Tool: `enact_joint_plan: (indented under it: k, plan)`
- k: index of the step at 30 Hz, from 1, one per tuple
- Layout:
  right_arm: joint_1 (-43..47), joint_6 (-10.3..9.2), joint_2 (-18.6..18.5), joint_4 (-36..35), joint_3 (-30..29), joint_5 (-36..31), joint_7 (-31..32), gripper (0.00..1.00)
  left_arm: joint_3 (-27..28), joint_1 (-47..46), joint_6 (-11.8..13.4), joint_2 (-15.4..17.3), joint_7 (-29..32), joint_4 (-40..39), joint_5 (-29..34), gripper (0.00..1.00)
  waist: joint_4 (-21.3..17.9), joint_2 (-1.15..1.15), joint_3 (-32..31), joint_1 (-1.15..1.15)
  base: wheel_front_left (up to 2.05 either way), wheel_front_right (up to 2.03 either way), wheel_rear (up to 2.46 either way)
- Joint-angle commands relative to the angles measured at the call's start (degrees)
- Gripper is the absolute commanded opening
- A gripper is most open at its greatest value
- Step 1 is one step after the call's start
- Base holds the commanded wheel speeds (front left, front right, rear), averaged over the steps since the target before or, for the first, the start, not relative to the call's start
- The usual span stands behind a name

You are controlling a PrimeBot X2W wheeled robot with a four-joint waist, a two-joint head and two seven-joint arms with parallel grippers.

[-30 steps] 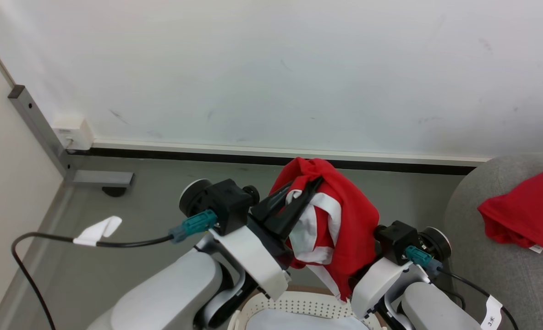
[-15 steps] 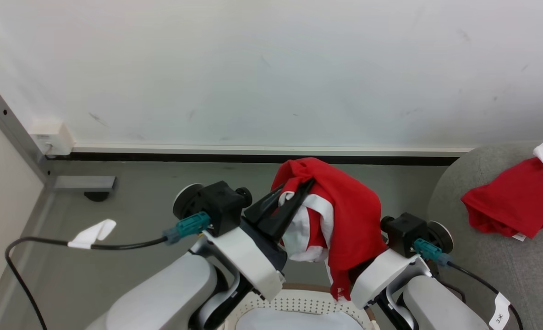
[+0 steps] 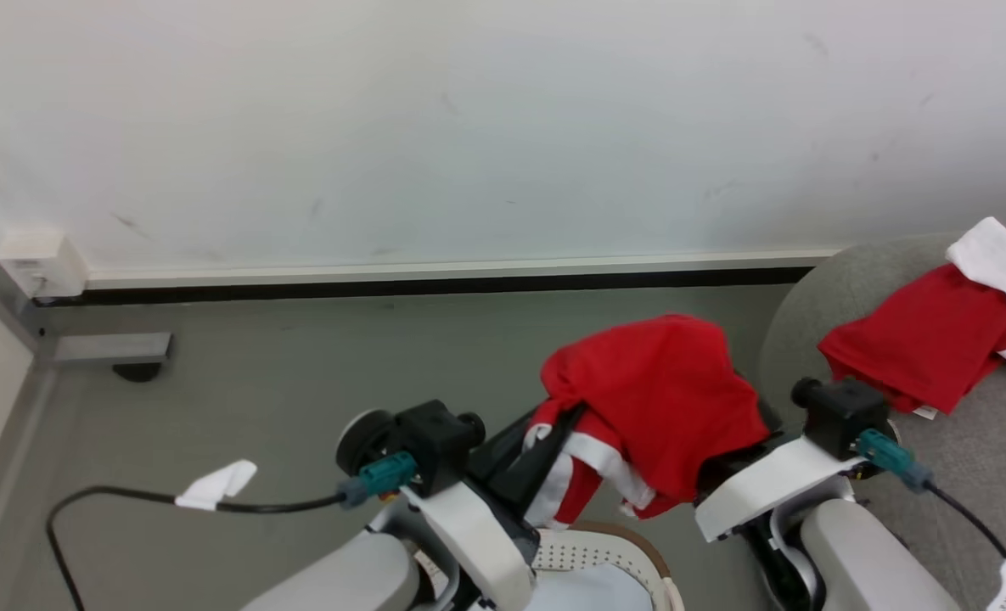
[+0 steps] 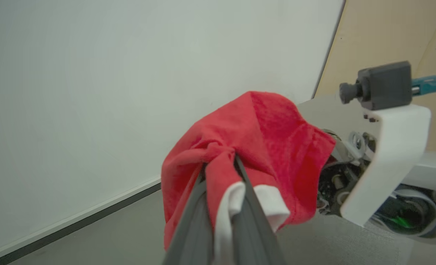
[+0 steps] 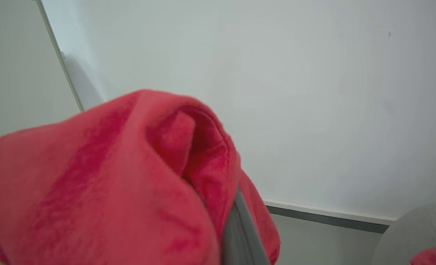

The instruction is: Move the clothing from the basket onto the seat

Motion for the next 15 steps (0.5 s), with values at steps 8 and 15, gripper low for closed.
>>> enact_joint_plan:
  k: [8, 15]
  plan:
    - [2.5, -0.15, -1.9, -5.6, -5.9, -0.5, -0.2, 0.00, -1.9, 0.7, -0.5, -0.9, -0.5, 0.7, 1.7, 1.00, -5.1, 0.00, 1.9, 0.00, 0.00, 0.00, 0.00]
    - [3.2, -0.15, -3.7, -9.2, -9.5, -2.3, -0.2, 0.00, -2.2, 0.1, -0.4, -0.8, -1.3, 0.8, 2.9, 1.00, -10.8, 0.00, 3.4, 0.00, 0.00, 0.00, 0.00]
